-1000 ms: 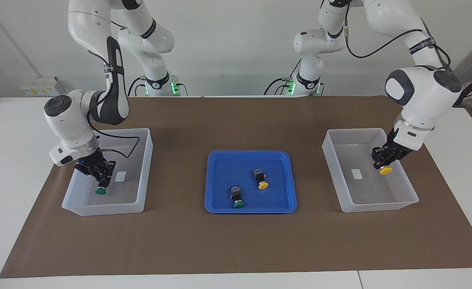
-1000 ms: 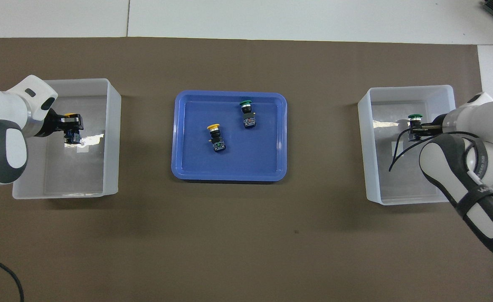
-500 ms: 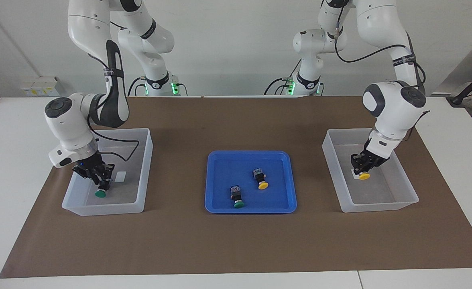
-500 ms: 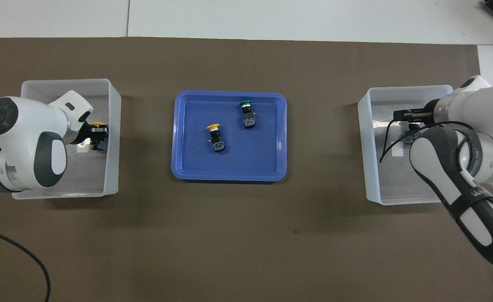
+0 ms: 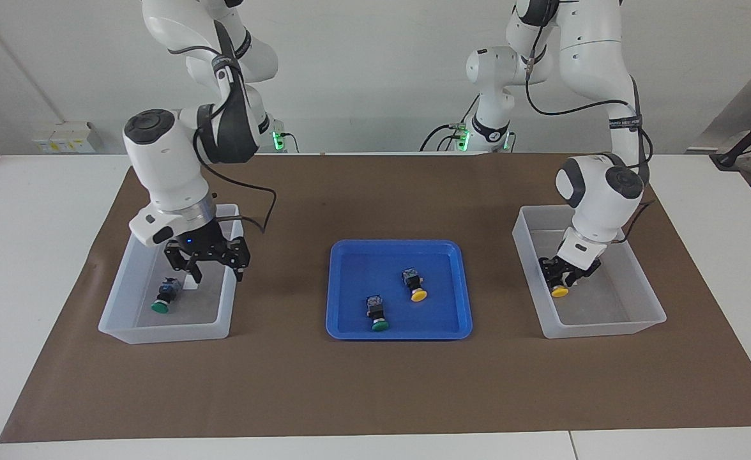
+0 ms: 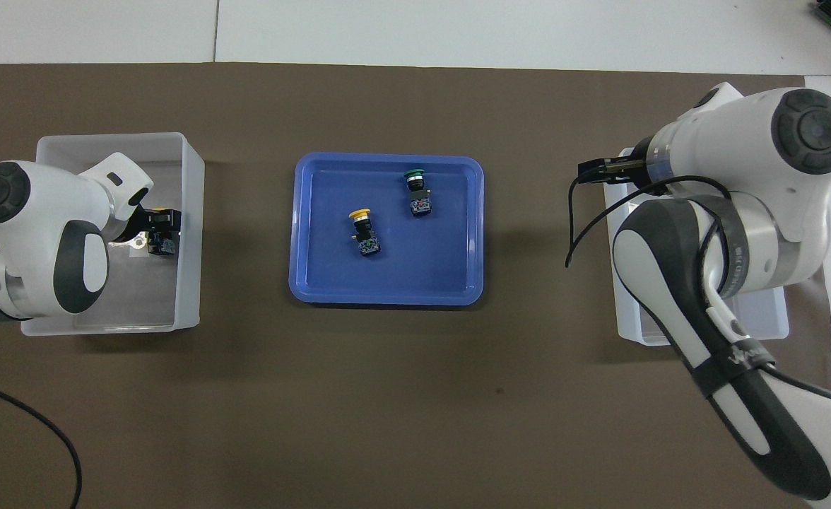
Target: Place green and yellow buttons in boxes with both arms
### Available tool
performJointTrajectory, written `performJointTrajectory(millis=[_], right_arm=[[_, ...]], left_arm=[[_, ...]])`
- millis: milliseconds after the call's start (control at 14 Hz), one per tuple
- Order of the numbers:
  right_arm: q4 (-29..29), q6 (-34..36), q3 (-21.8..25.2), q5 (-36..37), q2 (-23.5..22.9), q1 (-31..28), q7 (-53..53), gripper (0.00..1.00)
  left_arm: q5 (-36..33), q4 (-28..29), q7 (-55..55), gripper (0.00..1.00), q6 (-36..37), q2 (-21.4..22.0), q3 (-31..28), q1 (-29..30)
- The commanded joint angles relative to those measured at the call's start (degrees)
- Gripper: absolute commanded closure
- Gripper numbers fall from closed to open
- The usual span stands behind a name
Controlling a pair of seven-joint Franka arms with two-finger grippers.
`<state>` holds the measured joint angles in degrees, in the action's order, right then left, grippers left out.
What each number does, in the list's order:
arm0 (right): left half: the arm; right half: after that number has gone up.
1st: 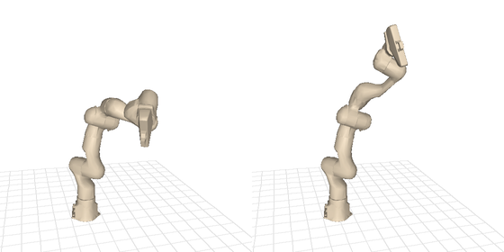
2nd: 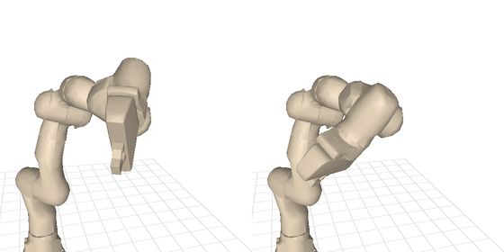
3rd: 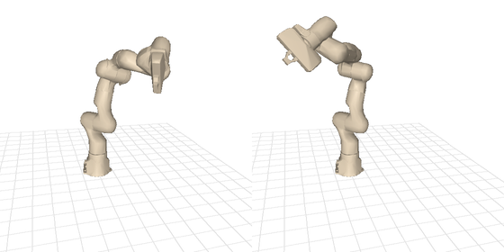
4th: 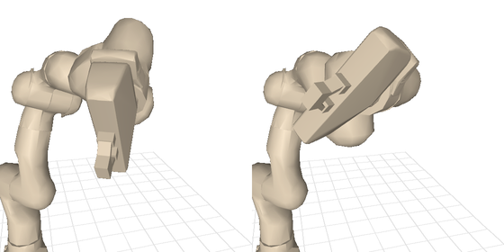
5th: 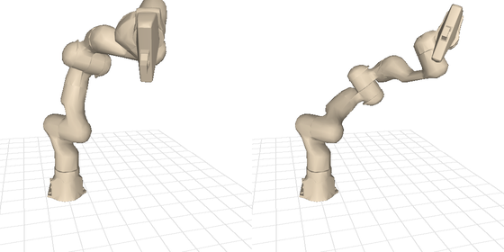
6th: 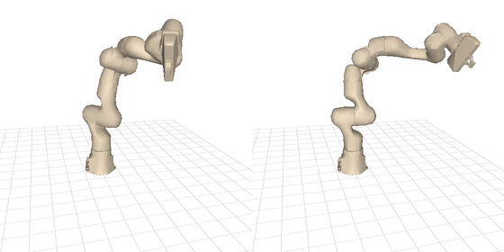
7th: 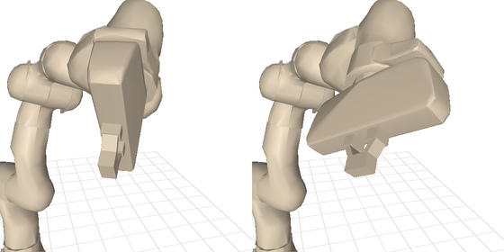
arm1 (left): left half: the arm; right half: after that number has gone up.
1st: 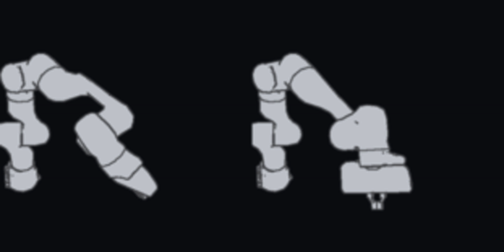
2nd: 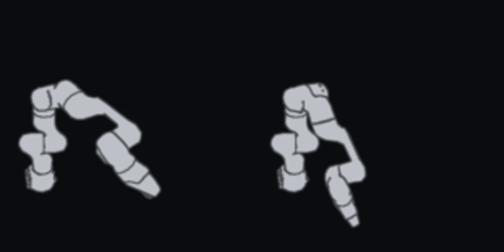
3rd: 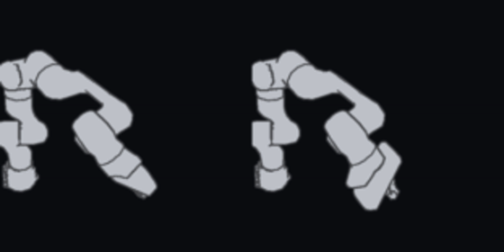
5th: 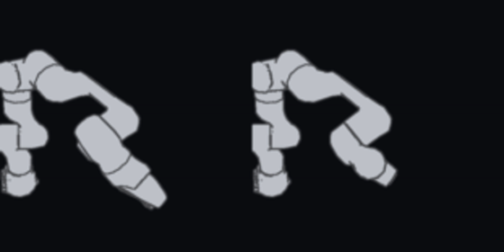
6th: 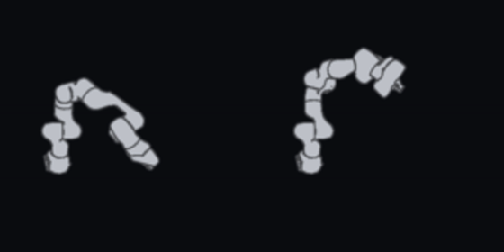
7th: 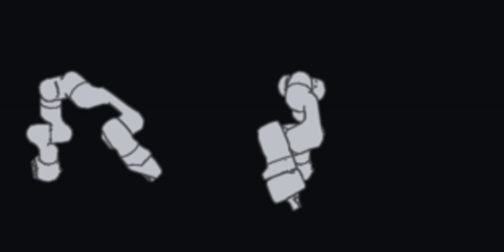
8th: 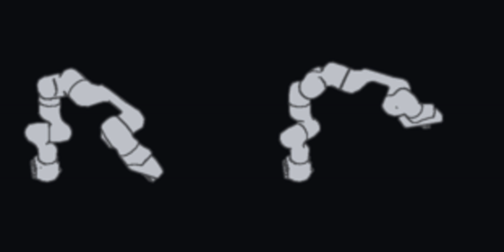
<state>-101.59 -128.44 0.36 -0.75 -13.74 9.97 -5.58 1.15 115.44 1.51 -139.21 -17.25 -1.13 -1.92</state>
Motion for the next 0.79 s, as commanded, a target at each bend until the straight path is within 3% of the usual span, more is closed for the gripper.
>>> performJointTrajectory(millis=[0, 357, 571, 714], right_arm=[[0.95, -4.78, -0.36, -0.56, -3.65, 3.81, 1.88, 0.01], [-0.55, -16.47, -1.32, -1.35, -9.8, 9.62, 7.17, 0.0], [1.82, -22.88, -3.78, -6.01, -14.98, 11.29, 6.29, 0.0], [5.24, -22.91, -3.87, -6.1, -17.79, 12.09, 5.33, 0.0]], left_arm=[[-0.62, -10.2, 0.34, 0.06, 12.16, -0.77, 0.42, -0.2], [1.3, -27.87, 0.61, 0.06, 31.25, -1.38, 0.78, 0.51], [5.88, -31.24, -4.37, 0.06, 33.39, -1.56, 1.04, -2.11], [6.23, -30.98, -10.62, 0.06, 31.29, -1.56, 1.04, -6.68]])
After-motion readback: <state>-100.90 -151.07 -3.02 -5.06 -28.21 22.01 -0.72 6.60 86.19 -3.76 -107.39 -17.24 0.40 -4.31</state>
